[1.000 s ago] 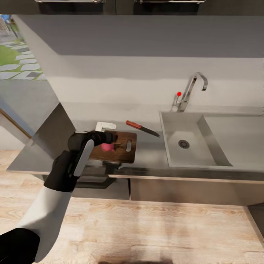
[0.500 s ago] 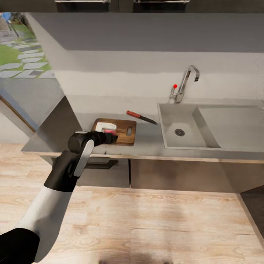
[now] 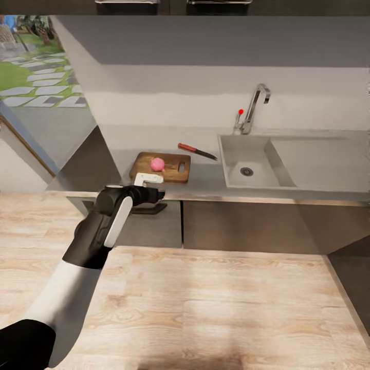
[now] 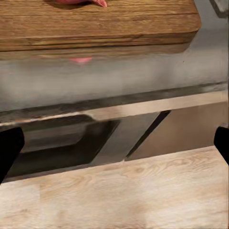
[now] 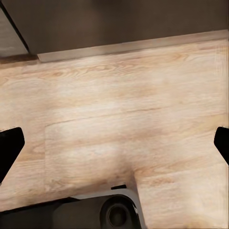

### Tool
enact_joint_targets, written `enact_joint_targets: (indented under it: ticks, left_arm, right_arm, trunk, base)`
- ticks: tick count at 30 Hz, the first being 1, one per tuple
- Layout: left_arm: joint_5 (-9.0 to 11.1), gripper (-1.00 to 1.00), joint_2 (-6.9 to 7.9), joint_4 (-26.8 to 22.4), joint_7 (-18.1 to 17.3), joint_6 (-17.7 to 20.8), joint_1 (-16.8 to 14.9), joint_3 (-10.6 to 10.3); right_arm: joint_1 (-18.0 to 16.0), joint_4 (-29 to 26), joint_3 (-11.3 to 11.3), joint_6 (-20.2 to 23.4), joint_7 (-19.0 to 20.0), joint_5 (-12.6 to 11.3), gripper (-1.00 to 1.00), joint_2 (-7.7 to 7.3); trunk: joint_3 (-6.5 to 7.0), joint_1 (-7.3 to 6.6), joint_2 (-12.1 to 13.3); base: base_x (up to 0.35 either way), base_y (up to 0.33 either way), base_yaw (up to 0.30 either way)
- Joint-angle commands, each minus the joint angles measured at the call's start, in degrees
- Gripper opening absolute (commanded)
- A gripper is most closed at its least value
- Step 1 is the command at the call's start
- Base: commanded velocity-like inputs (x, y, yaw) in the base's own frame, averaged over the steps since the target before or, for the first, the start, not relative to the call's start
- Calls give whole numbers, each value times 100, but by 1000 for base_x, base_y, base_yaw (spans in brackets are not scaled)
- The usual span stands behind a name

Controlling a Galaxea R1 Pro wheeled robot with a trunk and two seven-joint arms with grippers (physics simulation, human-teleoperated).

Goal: In the kitchen, take the Vidalia onion out of the sink, dice it on the chopping board with the paring knife, put the diced onion into the bowl on the countertop, then place both the paring knife and the chopping board into the sink.

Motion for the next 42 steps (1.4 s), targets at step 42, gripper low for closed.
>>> enact_joint_targets:
  ticks: [42]
  left_arm:
    - [87,100,-539,8293,-557,-5280,98,-48]
  right_arm:
    - [1,-6,37,34,-68,0,100,-18]
  trunk:
    - [-8,1,-10]
  base:
    - [-14,0,0]
